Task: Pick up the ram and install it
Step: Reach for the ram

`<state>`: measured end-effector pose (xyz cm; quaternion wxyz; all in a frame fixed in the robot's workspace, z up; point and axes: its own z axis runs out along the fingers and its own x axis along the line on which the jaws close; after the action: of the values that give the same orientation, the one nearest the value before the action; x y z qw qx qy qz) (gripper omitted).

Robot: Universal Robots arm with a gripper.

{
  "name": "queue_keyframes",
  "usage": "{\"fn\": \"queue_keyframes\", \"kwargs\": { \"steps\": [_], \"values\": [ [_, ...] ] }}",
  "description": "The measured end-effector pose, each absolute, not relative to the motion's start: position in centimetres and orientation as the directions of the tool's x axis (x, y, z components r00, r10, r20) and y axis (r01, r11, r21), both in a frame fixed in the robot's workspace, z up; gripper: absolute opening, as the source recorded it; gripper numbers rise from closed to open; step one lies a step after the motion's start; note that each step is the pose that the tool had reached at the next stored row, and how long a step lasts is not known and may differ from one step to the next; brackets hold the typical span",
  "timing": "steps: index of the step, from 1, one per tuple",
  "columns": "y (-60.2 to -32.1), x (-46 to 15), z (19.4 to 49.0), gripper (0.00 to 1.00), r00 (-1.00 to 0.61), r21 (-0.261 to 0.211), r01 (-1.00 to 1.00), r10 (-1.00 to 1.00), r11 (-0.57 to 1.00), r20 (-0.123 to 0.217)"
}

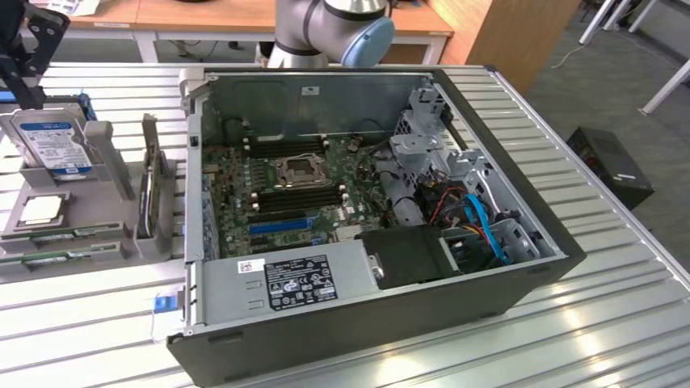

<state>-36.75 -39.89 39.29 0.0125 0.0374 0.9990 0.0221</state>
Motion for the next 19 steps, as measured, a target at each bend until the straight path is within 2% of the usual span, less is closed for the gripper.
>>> {"fn": "queue_keyframes", "kwargs": {
  "steps": [19],
  "values": [
    [-39.9,-39.8,39.3,0.1,-0.997,0.045,0.074,0.075,0.996,-0.023]
  ]
}}
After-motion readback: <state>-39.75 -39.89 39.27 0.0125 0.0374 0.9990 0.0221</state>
